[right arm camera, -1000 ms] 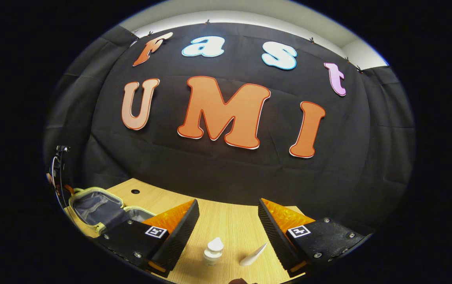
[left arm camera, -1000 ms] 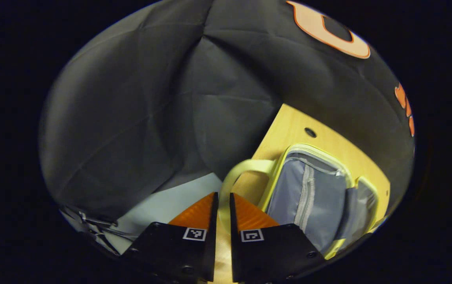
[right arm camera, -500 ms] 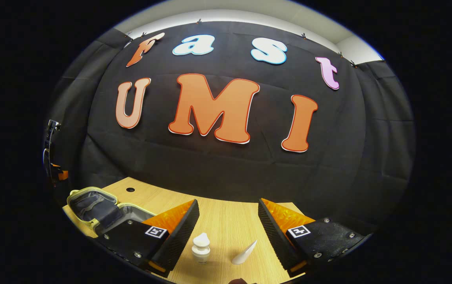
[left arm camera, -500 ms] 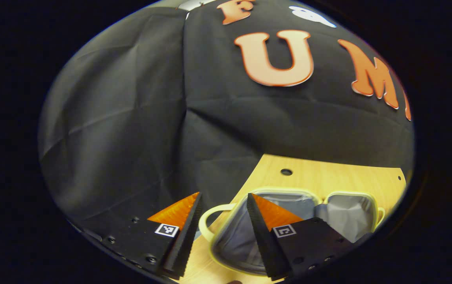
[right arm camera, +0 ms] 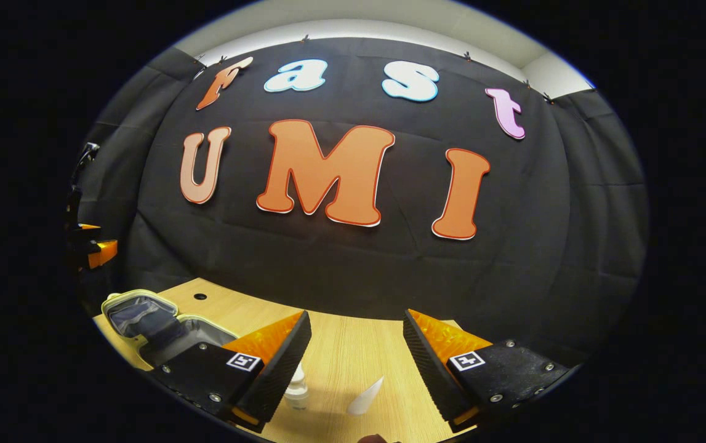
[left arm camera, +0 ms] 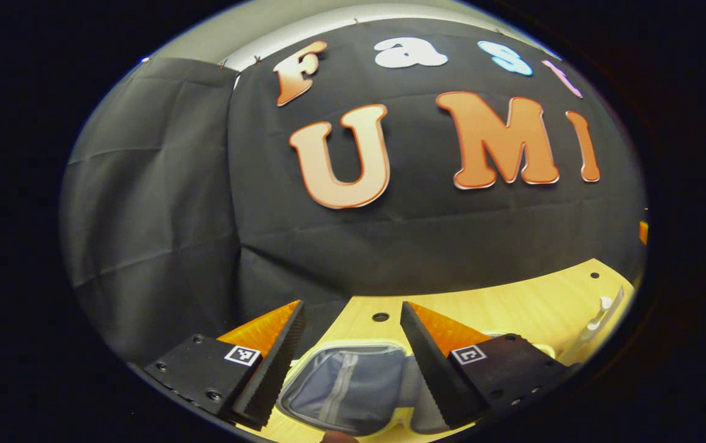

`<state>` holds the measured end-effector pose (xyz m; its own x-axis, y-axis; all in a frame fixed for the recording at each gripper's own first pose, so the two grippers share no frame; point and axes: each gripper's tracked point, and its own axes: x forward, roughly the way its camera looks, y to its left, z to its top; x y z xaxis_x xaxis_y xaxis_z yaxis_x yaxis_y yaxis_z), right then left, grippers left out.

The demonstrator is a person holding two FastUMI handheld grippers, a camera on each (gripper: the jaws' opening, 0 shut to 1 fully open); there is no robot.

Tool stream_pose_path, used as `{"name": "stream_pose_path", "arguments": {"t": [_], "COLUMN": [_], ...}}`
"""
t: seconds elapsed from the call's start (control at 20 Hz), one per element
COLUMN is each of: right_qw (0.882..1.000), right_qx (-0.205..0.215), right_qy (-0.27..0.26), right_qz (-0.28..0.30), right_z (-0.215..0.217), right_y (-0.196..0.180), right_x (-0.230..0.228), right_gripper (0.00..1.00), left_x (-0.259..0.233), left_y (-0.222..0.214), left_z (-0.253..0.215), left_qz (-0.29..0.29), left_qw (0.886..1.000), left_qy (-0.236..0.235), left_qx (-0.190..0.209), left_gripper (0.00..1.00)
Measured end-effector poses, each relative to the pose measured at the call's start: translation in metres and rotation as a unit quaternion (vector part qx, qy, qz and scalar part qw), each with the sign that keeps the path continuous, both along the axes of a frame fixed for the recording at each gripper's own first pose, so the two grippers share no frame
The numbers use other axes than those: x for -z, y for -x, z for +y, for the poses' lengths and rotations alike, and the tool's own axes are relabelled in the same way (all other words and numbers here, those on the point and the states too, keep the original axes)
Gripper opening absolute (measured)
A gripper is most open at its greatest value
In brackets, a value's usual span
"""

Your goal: First open the suitcase, pack the skin care products into it, and then close the suitcase.

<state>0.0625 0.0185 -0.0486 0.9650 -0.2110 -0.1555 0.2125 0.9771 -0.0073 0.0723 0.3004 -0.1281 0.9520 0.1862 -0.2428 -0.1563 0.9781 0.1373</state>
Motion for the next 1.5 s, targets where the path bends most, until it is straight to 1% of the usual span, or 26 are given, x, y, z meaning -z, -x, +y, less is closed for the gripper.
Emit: {"name": "stream_pose_path", "arguments": {"t": [0.15, 0.2, 0.35, 0.7, 0.95, 1.1, 1.15, 1.25, 1.4, 1.5], "right_qw": [1.0, 1.0, 1.0, 0.999, 0.998, 0.996, 0.996, 0.995, 0.993, 0.992], "right_qx": [-0.002, -0.002, -0.005, -0.017, -0.027, -0.035, -0.038, -0.043, -0.047, -0.049], "right_qy": [-0.005, -0.007, -0.01, -0.015, -0.015, -0.015, -0.014, -0.014, -0.015, -0.015], "right_qz": [0.002, 0.002, 0.004, 0.038, 0.058, 0.079, 0.083, 0.093, 0.103, 0.112], "right_z": [-0.01, -0.013, -0.023, -0.035, -0.038, -0.035, -0.035, -0.035, -0.037, -0.037], "right_y": [0.004, 0.007, 0.014, 0.031, 0.039, 0.042, 0.043, 0.041, 0.043, 0.044], "right_x": [0.008, 0.011, 0.021, 0.059, 0.084, 0.102, 0.105, 0.114, 0.124, 0.132], "right_gripper": [0.96, 0.96, 0.95, 0.96, 0.96, 0.96, 0.96, 0.96, 0.96, 0.96], "left_x": [-0.003, -0.003, -0.003, 0.042, 0.081, 0.105, 0.116, 0.135, 0.172, 0.197], "left_y": [0.0, 0.001, 0.007, 0.03, 0.04, 0.043, 0.045, 0.047, 0.05, 0.05], "left_z": [-0.055, -0.077, -0.127, -0.232, -0.29, -0.321, -0.332, -0.351, -0.38, -0.393], "left_qz": [-0.007, -0.008, -0.019, 0.021, 0.055, 0.08, 0.087, 0.104, 0.143, 0.169], "left_qw": [0.999, 0.998, 0.995, 0.981, 0.968, 0.958, 0.955, 0.948, 0.933, 0.924], "left_qy": [-0.011, -0.009, 0.0, 0.004, 0.008, 0.007, 0.004, 0.003, 0.001, -0.01], "left_qx": [0.042, 0.058, 0.101, 0.19, 0.245, 0.276, 0.284, 0.302, 0.329, 0.342], "left_gripper": [1.0, 0.99, 1.0, 0.99, 0.99, 1.0, 0.99, 0.99, 0.99, 1.0]}}
